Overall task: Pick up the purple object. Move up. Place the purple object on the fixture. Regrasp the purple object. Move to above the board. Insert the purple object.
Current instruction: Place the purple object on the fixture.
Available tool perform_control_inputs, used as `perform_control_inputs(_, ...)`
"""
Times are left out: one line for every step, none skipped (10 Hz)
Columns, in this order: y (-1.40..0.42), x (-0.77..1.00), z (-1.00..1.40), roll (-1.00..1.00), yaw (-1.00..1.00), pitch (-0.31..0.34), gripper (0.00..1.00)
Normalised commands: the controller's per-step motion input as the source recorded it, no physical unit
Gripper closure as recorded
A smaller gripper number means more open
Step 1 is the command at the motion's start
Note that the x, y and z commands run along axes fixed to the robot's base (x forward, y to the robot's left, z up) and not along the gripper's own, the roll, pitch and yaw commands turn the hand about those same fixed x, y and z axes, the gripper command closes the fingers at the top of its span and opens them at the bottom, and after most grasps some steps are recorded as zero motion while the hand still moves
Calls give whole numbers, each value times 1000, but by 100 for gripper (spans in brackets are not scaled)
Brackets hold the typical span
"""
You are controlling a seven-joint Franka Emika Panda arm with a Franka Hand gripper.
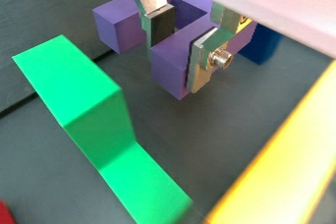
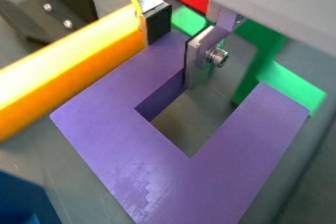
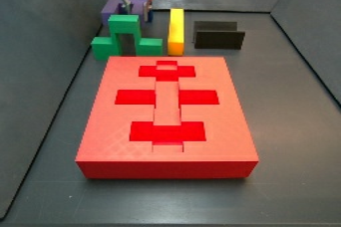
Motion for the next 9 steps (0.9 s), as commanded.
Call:
perform_control_inputs(-9,703,669,-440,-86,237,100)
perform_control_inputs(-9,766,586,-414,-71,229,100)
perform_control_inputs(0,626,320,-460,-14,63,100)
perform_control_inputs(-26,683,306,-480,0,66,100)
perform_control_inputs(-114,686,280,-634,-3,0,100)
perform_control_inputs(-120,671,237,-766,-54,0,100)
perform_control_inputs(-43,709,231,-863,-83,0,100)
perform_control_inputs(0,649,37,-897,-151,0,100)
perform_control_inputs(0,637,0,-971,-217,-40,100)
